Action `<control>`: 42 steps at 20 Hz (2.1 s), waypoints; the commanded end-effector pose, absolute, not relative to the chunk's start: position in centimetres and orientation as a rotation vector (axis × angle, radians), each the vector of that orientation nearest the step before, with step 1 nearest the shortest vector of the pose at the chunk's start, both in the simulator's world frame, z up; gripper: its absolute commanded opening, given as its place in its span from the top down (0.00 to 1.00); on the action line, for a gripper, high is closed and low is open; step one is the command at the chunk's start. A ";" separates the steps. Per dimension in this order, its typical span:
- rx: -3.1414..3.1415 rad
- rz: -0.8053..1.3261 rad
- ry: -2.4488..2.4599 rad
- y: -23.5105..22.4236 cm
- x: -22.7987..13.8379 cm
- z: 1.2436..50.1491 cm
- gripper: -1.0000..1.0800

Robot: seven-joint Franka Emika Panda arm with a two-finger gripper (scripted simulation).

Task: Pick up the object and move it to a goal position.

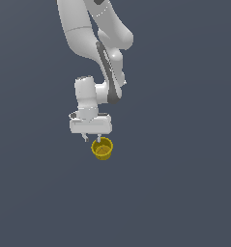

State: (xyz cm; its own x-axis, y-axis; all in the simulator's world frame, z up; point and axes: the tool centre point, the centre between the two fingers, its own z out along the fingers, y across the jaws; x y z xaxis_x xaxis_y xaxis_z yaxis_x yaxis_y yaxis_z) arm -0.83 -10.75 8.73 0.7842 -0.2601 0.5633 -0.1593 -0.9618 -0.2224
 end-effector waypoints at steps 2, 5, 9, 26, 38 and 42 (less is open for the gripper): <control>-2.811 -0.923 0.332 -10.6 -0.4 8.1 0.38; -2.811 -0.924 0.331 -10.5 0.2 7.2 0.38; -2.809 -0.925 0.332 -10.4 0.7 6.6 0.38; -2.808 -0.926 0.332 -10.3 0.5 6.6 1.00; -2.807 -0.927 0.336 -8.9 -3.5 8.0 1.00; -2.807 -0.927 0.336 -8.3 -5.3 8.6 1.00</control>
State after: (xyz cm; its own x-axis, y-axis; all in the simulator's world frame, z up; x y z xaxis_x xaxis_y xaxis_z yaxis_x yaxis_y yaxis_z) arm -4.72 -8.53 8.24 0.7834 -0.2635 0.5629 -0.1604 -0.9607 -0.2264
